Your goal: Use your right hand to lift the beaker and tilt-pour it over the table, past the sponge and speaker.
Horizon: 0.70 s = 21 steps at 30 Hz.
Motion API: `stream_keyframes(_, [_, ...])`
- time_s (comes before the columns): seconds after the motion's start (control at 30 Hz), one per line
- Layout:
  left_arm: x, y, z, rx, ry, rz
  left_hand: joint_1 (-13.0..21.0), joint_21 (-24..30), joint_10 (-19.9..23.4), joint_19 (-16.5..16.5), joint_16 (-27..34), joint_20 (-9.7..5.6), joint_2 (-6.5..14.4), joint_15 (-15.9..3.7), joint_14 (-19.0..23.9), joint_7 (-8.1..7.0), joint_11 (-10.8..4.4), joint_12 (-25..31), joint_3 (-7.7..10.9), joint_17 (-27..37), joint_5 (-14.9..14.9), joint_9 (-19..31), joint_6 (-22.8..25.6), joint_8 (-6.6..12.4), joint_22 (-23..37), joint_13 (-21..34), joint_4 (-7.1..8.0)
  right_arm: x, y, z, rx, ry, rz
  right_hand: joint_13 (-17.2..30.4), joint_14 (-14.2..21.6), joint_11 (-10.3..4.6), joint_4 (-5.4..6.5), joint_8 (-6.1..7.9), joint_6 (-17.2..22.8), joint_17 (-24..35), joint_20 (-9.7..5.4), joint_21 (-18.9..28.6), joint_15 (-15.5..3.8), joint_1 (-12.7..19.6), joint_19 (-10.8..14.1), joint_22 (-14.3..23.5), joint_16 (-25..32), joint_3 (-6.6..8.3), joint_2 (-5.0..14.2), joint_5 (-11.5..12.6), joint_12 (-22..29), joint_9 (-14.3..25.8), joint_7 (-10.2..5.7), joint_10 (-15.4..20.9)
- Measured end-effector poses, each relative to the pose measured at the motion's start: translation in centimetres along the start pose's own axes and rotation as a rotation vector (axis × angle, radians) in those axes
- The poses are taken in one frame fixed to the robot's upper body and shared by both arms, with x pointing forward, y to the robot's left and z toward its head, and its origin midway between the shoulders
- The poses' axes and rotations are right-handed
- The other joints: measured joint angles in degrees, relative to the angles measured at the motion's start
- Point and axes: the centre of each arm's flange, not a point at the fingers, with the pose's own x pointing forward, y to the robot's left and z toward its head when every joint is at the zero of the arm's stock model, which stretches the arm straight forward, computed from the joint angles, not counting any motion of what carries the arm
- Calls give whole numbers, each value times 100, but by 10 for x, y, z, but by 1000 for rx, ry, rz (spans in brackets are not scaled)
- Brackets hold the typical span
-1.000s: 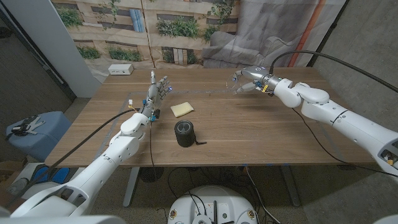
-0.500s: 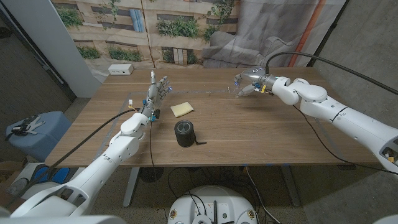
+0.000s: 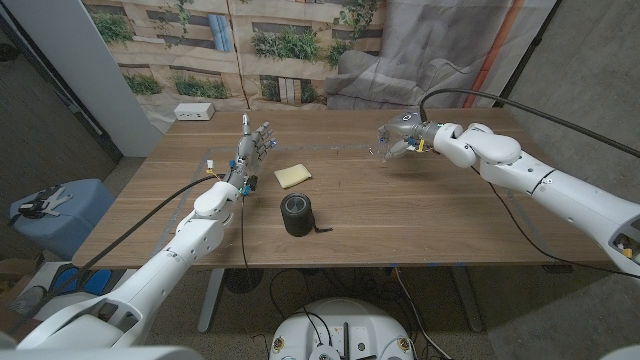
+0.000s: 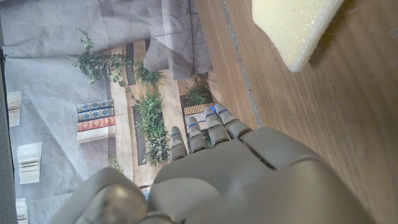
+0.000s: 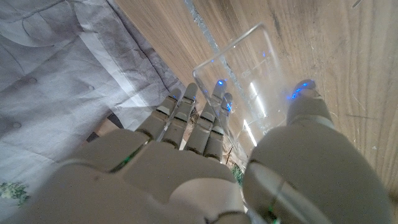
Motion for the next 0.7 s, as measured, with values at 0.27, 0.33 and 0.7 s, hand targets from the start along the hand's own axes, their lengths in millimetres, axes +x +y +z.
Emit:
stream_keyframes(0.27, [0, 0, 0, 0, 0, 0, 0, 0, 0, 0, 0, 0, 0, 0, 0, 0, 0, 0, 0, 0, 0, 0, 0, 0, 0, 0, 0, 4, 4, 2, -47, 1, 48, 6, 0, 0, -48, 1, 0, -1, 0, 0, 0, 1, 0, 0, 22, 0, -1, 0, -1, 16, 0, 0])
stream_keyframes(0.33, [0, 0, 0, 0, 0, 0, 0, 0, 0, 0, 0, 0, 0, 0, 0, 0, 0, 0, 0, 0, 0, 0, 0, 0, 0, 0, 0, 5, 5, 2, -56, 3, 57, 6, 0, 0, -48, 34, 0, 23, 0, 0, 0, 1, 0, 0, 22, -1, -1, 0, -1, 16, 0, 0])
stream_keyframes(0.7, [0, 0, 0, 0, 0, 0, 0, 0, 0, 0, 0, 0, 0, 0, 0, 0, 0, 0, 0, 0, 0, 0, 0, 0, 0, 0, 0, 11, 8, 4, -115, 4, 100, 34, 0, 0, -47, 65, 0, 10, 0, 0, 0, 2, 0, 0, 21, -1, -2, 45, -7, 43, 0, 0])
